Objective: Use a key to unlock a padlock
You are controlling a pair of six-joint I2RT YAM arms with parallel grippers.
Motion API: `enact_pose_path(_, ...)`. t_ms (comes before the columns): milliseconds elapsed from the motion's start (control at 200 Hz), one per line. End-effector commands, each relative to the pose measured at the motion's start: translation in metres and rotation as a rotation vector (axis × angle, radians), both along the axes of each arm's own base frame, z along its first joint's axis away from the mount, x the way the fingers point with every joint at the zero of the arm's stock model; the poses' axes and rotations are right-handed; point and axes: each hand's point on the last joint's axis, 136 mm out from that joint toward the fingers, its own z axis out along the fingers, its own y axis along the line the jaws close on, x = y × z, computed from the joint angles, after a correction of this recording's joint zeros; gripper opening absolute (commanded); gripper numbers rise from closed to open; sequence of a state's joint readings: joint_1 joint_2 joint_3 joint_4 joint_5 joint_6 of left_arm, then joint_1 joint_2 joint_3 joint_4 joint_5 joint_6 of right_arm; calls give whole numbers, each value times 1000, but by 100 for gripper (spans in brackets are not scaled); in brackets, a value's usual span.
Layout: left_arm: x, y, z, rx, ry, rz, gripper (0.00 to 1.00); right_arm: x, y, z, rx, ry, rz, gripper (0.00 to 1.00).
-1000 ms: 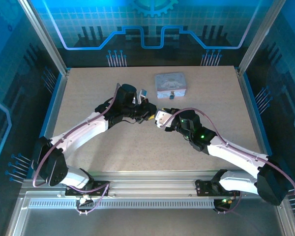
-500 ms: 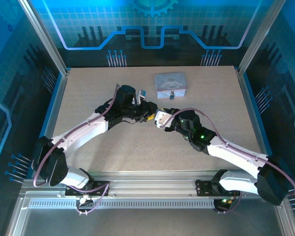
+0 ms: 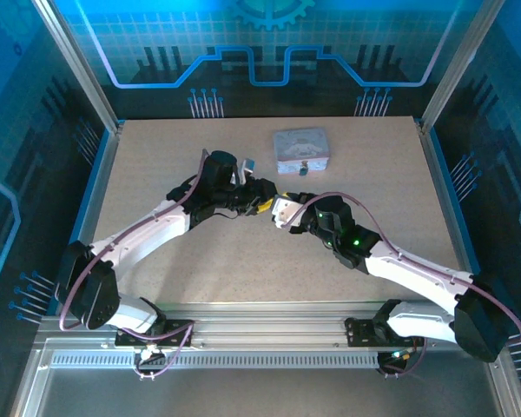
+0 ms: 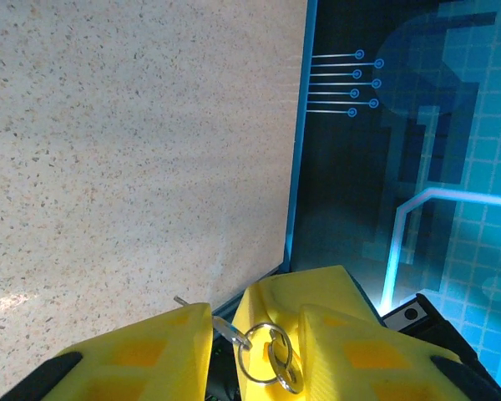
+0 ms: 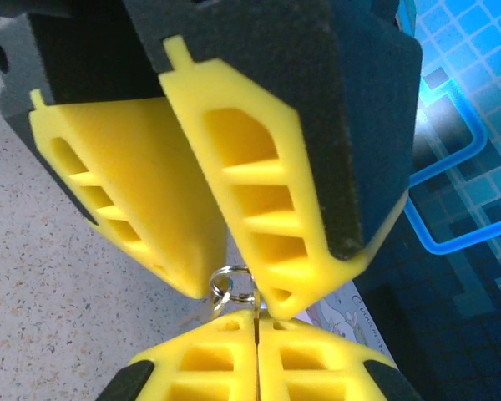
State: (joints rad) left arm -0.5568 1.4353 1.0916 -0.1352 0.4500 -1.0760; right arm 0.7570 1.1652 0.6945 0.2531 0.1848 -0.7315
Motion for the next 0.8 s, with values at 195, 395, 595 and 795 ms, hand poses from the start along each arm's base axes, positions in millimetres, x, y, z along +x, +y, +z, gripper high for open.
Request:
enact_pose_path(195,0,8,7,-27,-6,30,23,-4,10,0,-13,-21,21,7)
enact_pose_path(395,0,7,7,-33,-7,26,10,-2,11,-1,-19,-20,20,8)
enact_pose_path(595,-1,8,7,-38,-8,21,3,-2,10,-8,-38,2,13,11)
enact_pose_path(795,-1,8,7,-46,-12,20,0,-2,10,-10,-39,11,10,14)
